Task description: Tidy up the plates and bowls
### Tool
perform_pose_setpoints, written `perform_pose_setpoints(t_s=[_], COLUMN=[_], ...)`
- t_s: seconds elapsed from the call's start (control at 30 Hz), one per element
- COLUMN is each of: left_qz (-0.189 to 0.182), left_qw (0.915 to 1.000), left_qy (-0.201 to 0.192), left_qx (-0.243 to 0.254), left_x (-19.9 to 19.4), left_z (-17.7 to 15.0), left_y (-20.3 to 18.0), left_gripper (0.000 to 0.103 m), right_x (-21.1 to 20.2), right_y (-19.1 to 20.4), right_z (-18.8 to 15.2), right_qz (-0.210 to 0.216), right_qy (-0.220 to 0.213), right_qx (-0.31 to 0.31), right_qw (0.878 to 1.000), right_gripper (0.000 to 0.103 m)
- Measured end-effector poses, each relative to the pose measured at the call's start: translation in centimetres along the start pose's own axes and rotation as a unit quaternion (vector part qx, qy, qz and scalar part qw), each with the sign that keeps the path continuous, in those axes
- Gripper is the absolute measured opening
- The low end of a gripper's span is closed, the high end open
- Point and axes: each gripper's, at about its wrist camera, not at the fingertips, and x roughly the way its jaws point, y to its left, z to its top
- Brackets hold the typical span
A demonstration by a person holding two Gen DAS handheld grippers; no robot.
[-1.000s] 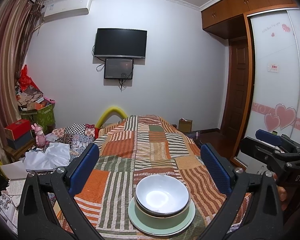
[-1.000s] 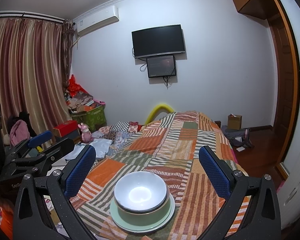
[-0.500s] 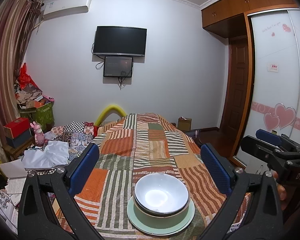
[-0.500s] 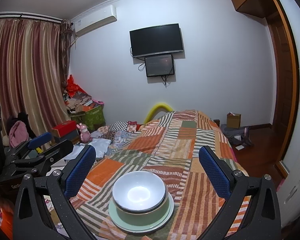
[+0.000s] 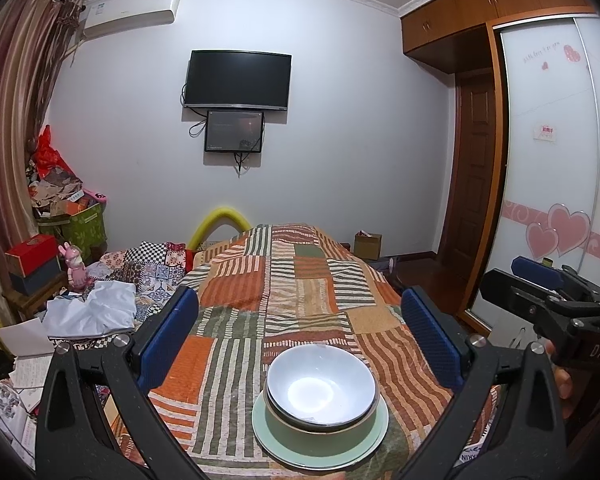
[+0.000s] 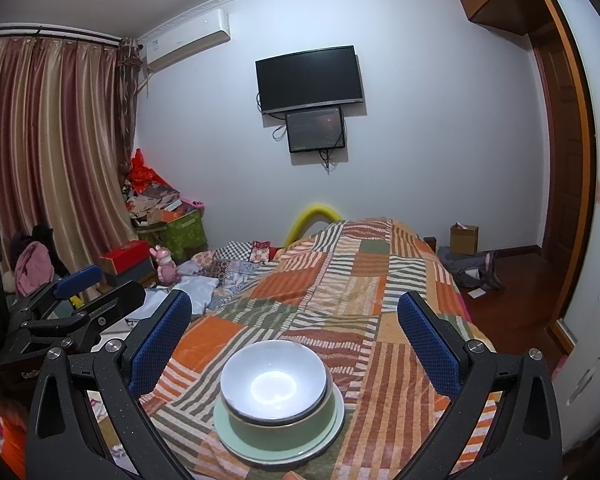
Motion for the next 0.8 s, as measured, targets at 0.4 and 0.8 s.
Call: perform_pose_setpoints(t_s=[0.4, 0.8], left_qz=[-0.003, -0.007], left_qw=[0.9999, 0.9998], left_qy=[0.008, 0.013], left_qx=[-0.006, -0.009], left_x=[0.46, 0.89], left_z=[-0.07, -0.12], left_y=[0.17, 0.14], left_gripper=[0.103, 0.103], right_x=[0.16, 0.32], right_y=[-0.05, -0.54], right_z=[0.05, -0.07], right_qz=[0.0, -0.003], right_qy=[0.003, 0.007], right_qx=[-0.003, 0.0], right_qw=[1.0, 1.0], right_gripper=[0.103, 0.103])
